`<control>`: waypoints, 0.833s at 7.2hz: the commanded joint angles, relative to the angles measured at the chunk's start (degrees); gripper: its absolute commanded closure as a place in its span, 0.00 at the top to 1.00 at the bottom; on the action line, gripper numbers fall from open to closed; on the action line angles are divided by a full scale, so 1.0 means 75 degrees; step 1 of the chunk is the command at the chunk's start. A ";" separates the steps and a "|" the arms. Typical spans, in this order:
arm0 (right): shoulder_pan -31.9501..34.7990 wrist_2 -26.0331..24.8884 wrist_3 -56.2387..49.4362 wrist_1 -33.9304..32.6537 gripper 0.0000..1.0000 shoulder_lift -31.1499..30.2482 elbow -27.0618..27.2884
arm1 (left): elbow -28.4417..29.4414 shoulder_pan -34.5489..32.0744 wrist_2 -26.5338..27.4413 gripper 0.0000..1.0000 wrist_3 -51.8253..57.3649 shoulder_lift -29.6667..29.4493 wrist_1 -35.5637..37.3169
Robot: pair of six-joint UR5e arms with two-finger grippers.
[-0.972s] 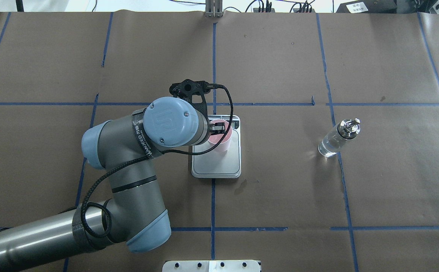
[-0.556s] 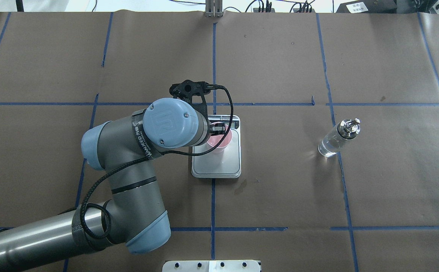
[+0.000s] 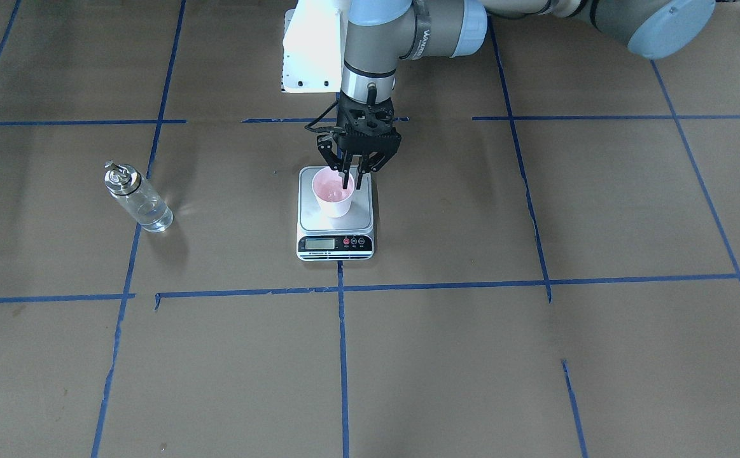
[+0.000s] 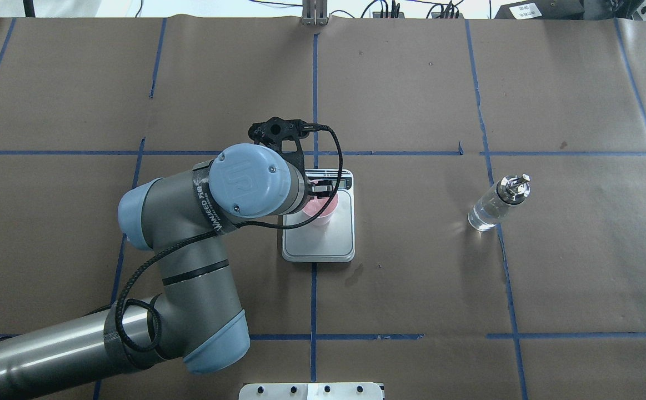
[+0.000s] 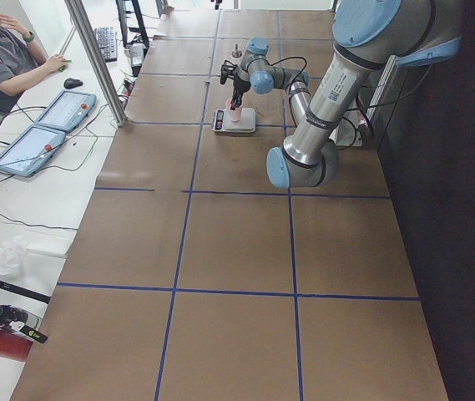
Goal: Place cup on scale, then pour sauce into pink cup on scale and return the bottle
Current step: 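Carry the pink cup with the left gripper onto the scale, then open the left gripper and withdraw it from the cup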
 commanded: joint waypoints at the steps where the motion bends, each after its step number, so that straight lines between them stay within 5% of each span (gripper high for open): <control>1: 0.0000 0.0000 0.0035 0.0000 1.00 -0.0005 0.0027 | -0.1022 -0.0041 -0.0023 1.00 0.0343 0.0860 0.0014; 4: -0.0268 0.0360 0.1514 0.0256 1.00 0.0018 0.0446 | -0.1531 -0.1115 -0.0476 1.00 0.2108 0.1435 0.0049; 6: -0.1028 0.0340 0.3542 0.0246 1.00 -0.0005 0.1592 | -0.1790 -0.2705 -0.1100 1.00 0.4248 0.2383 0.0026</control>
